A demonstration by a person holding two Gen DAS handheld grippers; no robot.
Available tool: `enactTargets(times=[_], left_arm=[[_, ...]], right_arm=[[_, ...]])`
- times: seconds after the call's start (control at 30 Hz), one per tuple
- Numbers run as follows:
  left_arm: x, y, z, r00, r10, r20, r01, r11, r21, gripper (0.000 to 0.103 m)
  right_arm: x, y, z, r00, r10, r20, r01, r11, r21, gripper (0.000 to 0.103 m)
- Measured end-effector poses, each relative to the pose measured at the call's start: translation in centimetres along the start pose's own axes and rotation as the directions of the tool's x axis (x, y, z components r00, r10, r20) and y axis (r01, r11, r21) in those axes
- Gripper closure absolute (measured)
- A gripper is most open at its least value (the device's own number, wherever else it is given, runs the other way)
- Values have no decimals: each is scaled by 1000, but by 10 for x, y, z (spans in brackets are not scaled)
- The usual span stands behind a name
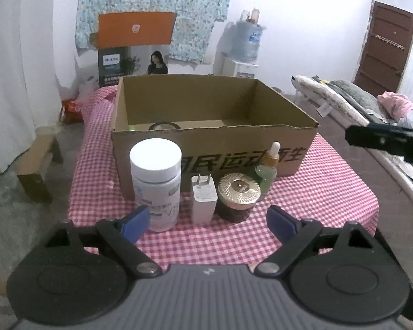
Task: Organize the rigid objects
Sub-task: 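Withdraw the right gripper from the box back toward the remaining objects, then move the right gripper to the white supplement bottle and close on it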
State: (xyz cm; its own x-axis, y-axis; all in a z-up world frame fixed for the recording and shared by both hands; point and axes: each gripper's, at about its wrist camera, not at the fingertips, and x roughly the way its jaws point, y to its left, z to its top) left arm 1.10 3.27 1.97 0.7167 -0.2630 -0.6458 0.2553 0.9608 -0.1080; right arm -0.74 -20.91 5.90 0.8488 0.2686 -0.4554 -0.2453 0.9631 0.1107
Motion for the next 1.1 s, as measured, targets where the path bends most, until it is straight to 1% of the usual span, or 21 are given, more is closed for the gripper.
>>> enactTargets(times=[0.07, 0.2, 0.47, 0.63, 0.87, 1.1], left_arm=[[0, 0, -1, 1000, 5, 2, -5, 1000, 9, 10], [0, 1, -3, 1000, 18, 8, -18, 1000, 22, 10], [4, 6, -5, 1000, 12, -5, -12, 1000, 12, 10], [6, 7, -7, 1000, 6, -15, -6, 1000, 4, 10], [9, 7, -8, 1000, 27, -13, -27, 999, 21, 11], [10, 10, -9, 1000, 30, -9, -30, 999, 30, 11]], right_arm=[[-2, 5, 0, 999, 34, 17, -34, 999, 4, 1], [-3, 17, 1, 997, 71, 23, -71, 997, -7, 1], [5, 27, 5, 991, 136, 5, -136, 991, 19, 1], [9, 27, 4, 982, 186, -8, -186, 981, 52, 1], [14, 28, 2, 971, 236, -28, -233, 970, 74, 1], [18, 30, 4, 963, 266, -40, -262, 962, 82, 1]])
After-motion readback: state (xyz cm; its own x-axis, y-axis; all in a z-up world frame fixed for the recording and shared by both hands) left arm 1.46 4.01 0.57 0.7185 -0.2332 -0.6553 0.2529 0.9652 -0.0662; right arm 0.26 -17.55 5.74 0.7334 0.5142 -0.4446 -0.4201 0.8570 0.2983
